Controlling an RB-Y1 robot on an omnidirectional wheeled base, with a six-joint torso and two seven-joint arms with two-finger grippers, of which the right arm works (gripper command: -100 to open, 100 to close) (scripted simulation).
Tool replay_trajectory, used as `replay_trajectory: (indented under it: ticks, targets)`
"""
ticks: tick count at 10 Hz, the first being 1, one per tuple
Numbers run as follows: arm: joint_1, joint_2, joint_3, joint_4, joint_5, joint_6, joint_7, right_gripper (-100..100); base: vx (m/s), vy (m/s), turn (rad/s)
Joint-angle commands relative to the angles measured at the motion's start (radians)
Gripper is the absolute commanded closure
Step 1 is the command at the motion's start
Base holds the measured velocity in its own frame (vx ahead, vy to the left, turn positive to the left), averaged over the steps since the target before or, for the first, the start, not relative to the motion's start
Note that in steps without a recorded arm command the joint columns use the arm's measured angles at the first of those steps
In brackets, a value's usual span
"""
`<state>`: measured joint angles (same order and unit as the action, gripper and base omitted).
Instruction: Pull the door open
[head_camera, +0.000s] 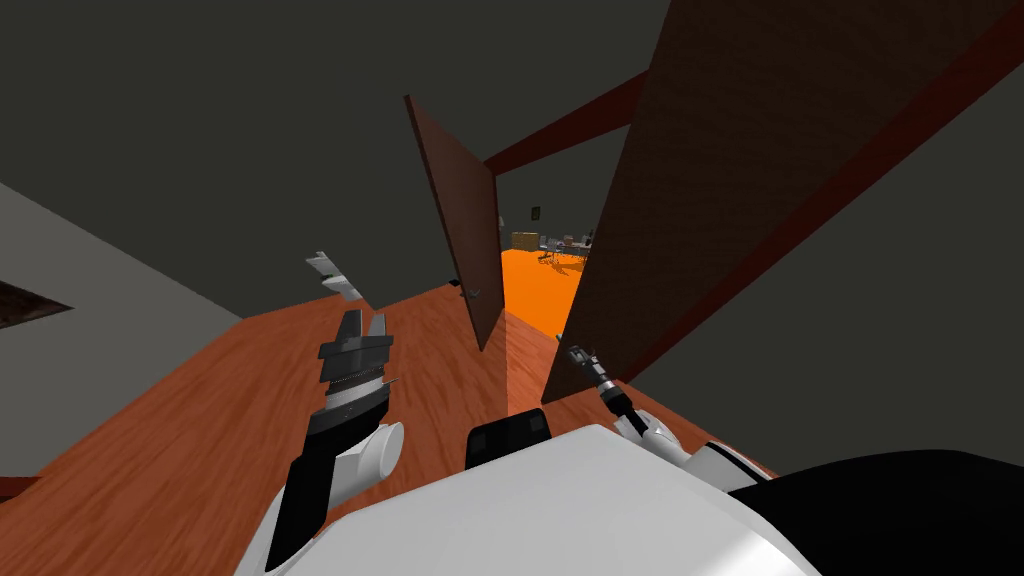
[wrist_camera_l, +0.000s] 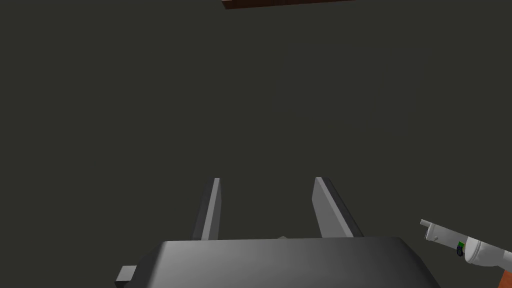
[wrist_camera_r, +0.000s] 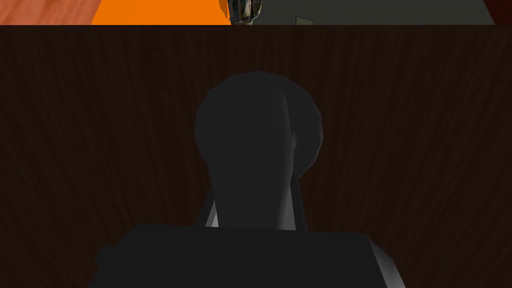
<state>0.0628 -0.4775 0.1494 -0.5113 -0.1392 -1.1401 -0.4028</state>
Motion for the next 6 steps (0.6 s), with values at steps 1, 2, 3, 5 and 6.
replay_trajectory:
  ticks: [1, 2, 3, 5, 6]
  targets:
    - [0.004, -0.007, 0.008, 0.020, 0.003, -0.031, -0.013, 100, -0.137, -0.035, 0.073]
    - [0.010, -0.011, 0.011, 0.021, 0.003, -0.040, -0.017, 100, -0.104, -0.032, 0.060]
    - [0.019, -0.018, 0.015, 0.023, 0.004, -0.055, -0.024, 100, -0.120, -0.035, 0.100]
    - [0.013, -0.011, 0.014, 0.015, 0.011, -0.037, -0.019, 100, -0.109, -0.041, 0.066]
    - [0.011, -0.010, 0.014, 0.014, 0.013, -0.036, -0.019, 100, -0.207, -0.027, 0.108]
